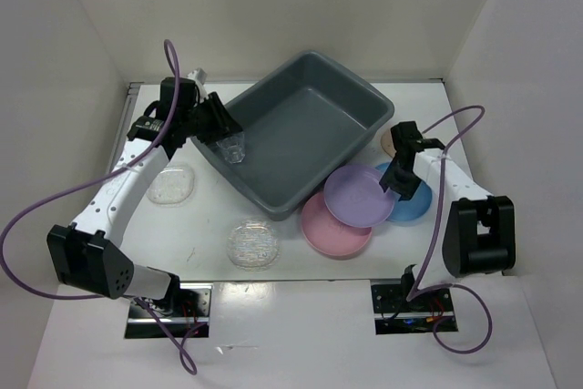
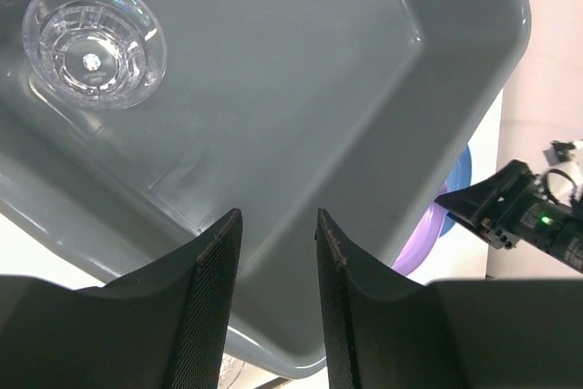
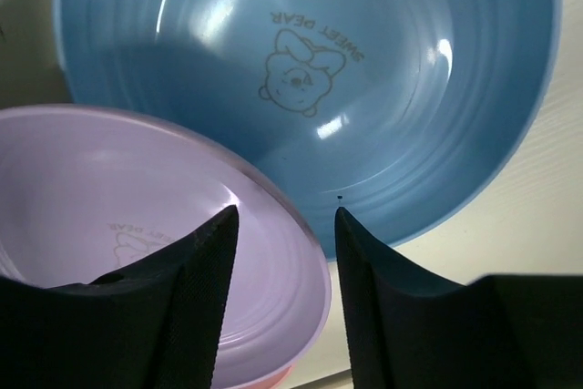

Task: Place the mixed dishes into the plastic bin

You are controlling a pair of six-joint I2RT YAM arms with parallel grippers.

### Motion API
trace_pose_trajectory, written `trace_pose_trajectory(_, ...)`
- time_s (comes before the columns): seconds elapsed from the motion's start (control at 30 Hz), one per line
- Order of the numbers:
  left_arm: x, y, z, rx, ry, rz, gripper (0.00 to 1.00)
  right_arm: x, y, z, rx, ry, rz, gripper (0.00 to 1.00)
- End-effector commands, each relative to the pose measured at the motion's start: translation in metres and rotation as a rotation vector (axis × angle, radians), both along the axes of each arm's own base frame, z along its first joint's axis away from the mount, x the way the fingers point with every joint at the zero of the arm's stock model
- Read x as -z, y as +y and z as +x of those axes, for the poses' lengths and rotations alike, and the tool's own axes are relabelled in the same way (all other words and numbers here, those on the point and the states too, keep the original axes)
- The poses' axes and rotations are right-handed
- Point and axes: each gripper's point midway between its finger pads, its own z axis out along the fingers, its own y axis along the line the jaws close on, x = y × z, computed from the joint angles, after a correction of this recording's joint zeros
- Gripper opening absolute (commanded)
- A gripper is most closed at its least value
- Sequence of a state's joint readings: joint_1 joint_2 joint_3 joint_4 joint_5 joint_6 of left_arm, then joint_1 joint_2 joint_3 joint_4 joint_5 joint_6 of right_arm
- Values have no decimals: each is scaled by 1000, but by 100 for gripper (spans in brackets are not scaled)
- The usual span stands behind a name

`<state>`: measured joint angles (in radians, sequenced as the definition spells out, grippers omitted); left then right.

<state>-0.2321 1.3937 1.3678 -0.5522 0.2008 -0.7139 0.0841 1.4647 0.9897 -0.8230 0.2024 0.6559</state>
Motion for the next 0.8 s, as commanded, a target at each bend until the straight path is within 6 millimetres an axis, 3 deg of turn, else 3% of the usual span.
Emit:
trace_pose_trajectory(0.0,-13,-5,8,1,-46,-40,46,-1,3,11,-23,0,15,52)
trace_pose_trajectory(0.23,-7,0,12,-41,-45,-32,47,10,6,3,-36,72,27,39)
trace_pose_trajectory(0.37,-9,-1,14,-46,-51,-42,47,10,5,-2,-35,92,26,26)
trace_pose_trajectory(0.5,-11,1,16,-56,-62,-37,49,3,6,-1,-36,86,26,11)
trace_pose_trajectory(0.6,-11,6,21,-74,-64,-32,49,3,6,-11,-46,126,31,5)
trace_pose_trajectory(0.77,-8,13,23,-99,-58,-19,50,-13,9,-23,-50,126,52,2)
